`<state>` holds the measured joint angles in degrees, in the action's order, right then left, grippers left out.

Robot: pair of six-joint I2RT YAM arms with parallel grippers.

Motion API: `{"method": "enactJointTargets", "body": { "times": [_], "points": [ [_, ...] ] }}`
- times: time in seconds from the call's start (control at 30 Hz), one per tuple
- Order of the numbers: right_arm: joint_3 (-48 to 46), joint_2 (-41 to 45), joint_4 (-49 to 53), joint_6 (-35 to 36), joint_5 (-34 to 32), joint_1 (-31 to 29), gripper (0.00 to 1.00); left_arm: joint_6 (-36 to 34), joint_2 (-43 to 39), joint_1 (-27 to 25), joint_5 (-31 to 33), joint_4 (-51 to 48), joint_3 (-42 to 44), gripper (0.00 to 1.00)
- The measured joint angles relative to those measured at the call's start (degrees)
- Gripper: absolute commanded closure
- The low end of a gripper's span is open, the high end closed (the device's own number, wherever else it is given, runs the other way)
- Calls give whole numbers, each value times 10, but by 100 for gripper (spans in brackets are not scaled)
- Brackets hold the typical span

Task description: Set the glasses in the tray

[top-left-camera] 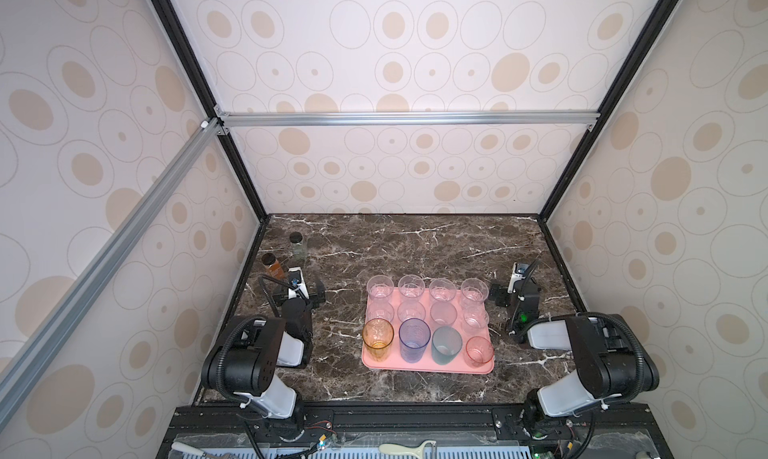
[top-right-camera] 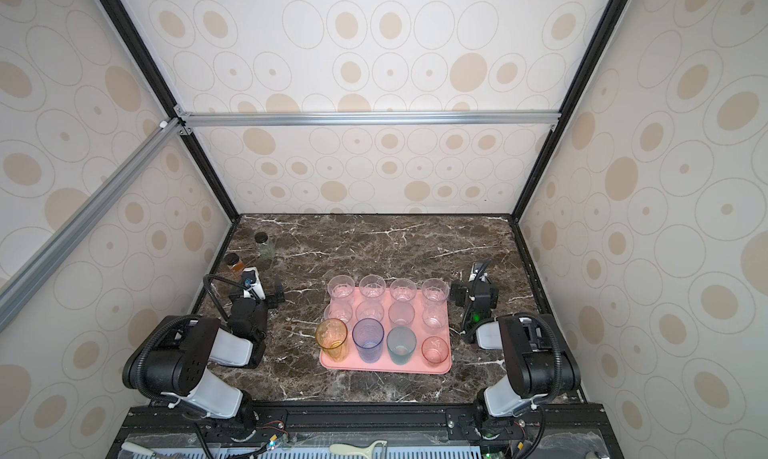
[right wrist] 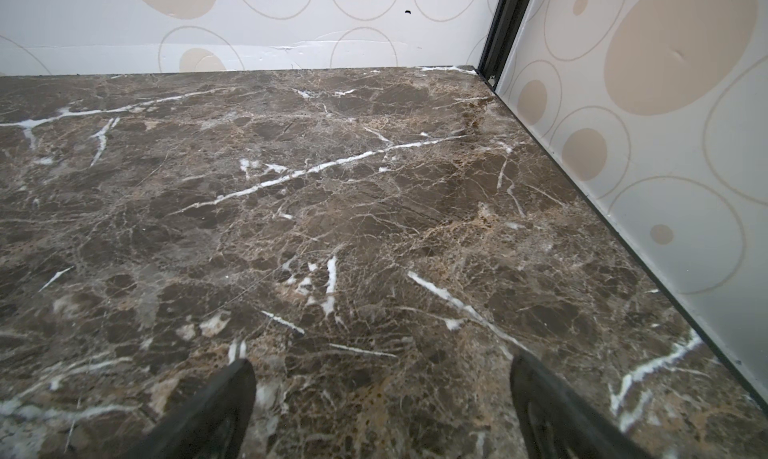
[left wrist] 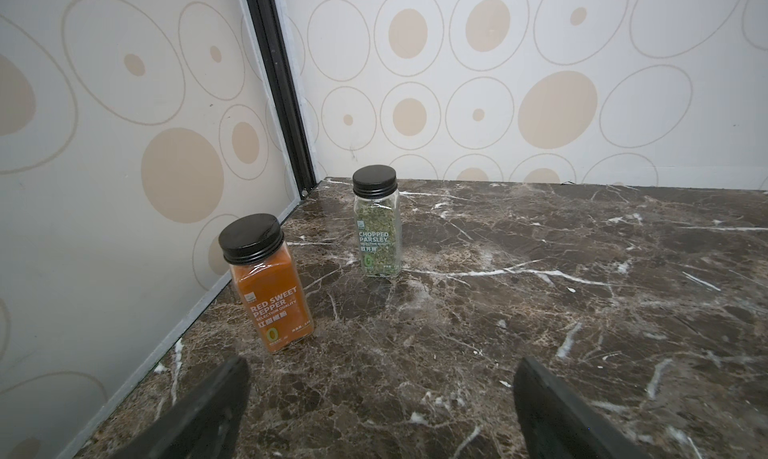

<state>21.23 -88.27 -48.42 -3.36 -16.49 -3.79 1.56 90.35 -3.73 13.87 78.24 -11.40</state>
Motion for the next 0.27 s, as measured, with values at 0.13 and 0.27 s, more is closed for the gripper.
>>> {"method": "enactJointTargets", "body": {
  "times": [0.13, 0.27],
  "points": [
    [0, 0, 0, 0, 0, 0, 2, 0, 0, -2, 4, 0, 0, 1],
    [0, 0, 0, 0, 0, 0, 2, 0, 0, -2, 6, 2, 0, 1]
  ]
}}
